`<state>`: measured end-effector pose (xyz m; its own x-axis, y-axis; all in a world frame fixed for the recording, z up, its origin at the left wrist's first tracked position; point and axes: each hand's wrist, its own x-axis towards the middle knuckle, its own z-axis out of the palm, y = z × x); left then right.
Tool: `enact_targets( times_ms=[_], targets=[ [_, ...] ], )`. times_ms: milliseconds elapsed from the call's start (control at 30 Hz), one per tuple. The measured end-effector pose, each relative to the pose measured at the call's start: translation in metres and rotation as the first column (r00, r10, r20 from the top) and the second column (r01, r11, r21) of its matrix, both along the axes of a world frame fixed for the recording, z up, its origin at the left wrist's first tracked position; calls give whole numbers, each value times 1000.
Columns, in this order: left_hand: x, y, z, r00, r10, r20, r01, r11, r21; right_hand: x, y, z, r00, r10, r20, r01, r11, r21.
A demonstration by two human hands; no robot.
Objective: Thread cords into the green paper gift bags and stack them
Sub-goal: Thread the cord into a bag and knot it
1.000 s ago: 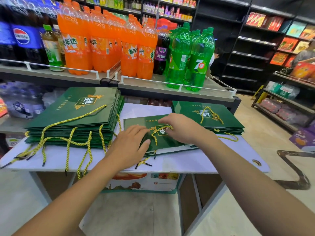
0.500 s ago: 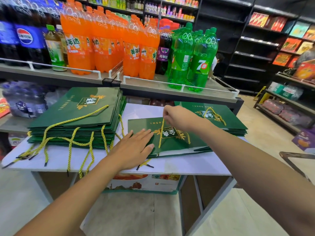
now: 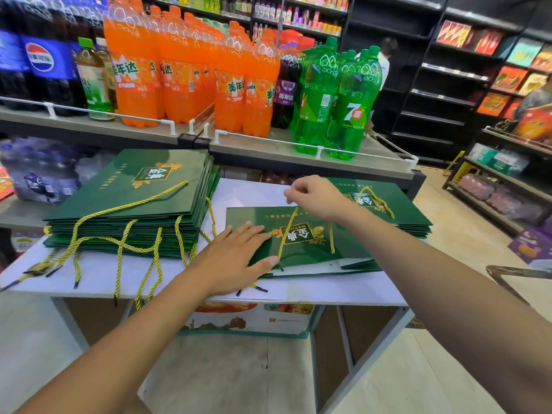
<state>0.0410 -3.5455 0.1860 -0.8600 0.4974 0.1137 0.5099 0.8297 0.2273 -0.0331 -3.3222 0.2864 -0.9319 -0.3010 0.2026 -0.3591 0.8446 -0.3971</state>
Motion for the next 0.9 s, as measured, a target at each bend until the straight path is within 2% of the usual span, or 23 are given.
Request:
enact_targets(
  times_ms=[100, 200, 733, 833, 900],
  targets=[
    [0, 0, 0, 1000, -2, 28, 3, 999, -53, -5, -5, -11, 991, -32, -129, 71, 948, 309],
    [0, 1, 2, 999, -14, 38, 17, 997, -72, -10, -8, -24, 984, -36, -177, 109, 899, 424],
    [-1, 1, 2, 999, -20, 38, 23, 997, -73, -9, -10, -54, 951, -149, -272, 253, 879, 404],
    [0, 1, 1, 1000, -14, 25, 16, 998, -64, -8, -7, -55, 964, -150, -220, 226, 895, 384],
    [0, 0, 1, 1000, -10, 19, 11, 999, -47, -7, 0, -46, 975, -170, -145, 206, 935, 287]
  ],
)
